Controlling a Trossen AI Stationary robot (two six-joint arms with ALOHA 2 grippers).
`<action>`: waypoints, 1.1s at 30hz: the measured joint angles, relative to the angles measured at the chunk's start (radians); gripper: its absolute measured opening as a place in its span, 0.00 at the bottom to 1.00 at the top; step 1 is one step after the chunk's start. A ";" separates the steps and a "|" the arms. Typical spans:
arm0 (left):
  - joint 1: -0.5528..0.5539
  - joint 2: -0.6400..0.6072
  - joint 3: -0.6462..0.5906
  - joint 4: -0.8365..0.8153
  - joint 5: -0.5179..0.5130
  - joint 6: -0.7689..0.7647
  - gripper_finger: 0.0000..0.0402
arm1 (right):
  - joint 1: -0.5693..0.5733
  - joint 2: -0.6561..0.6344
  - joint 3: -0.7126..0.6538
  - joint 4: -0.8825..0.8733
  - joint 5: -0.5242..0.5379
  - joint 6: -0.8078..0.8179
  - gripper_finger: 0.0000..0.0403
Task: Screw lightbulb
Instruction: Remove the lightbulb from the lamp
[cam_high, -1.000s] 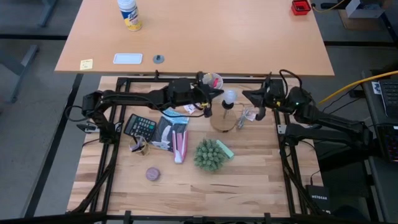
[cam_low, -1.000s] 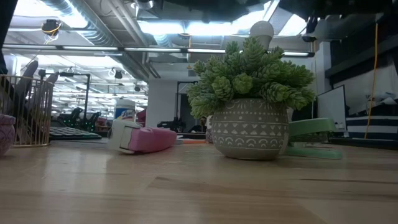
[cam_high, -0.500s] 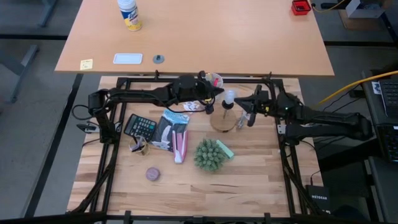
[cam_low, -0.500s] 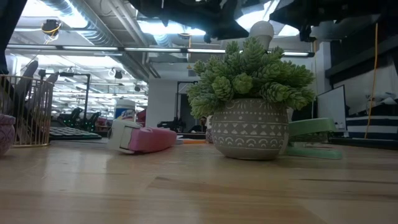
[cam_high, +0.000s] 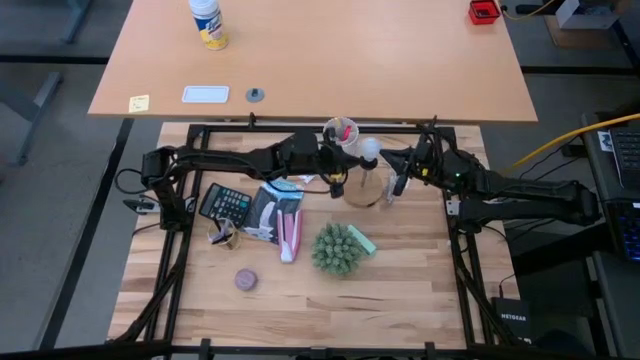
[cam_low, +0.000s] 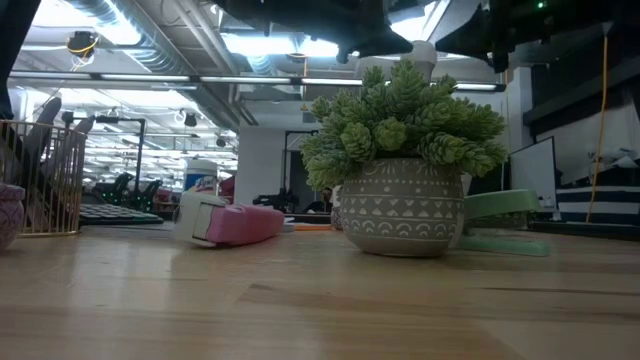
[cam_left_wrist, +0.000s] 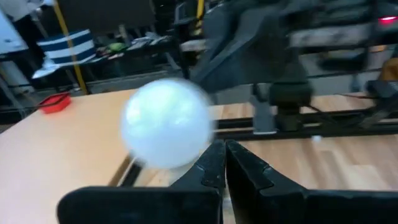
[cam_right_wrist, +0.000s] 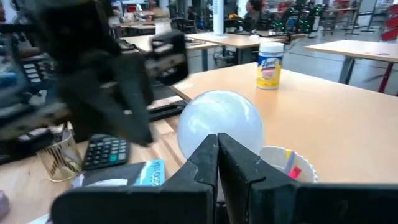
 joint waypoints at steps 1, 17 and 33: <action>-0.005 0.000 0.000 0.001 0.001 0.000 0.01 | 0.000 0.002 0.000 -0.004 0.004 -0.006 0.04; -0.023 -0.002 0.000 0.137 -0.065 0.056 0.01 | 0.001 -0.033 -0.001 -0.001 -0.033 -0.009 0.04; 0.104 0.022 0.000 0.134 -0.005 -0.094 0.01 | 0.000 -0.011 -0.001 -0.043 -0.033 -0.034 0.04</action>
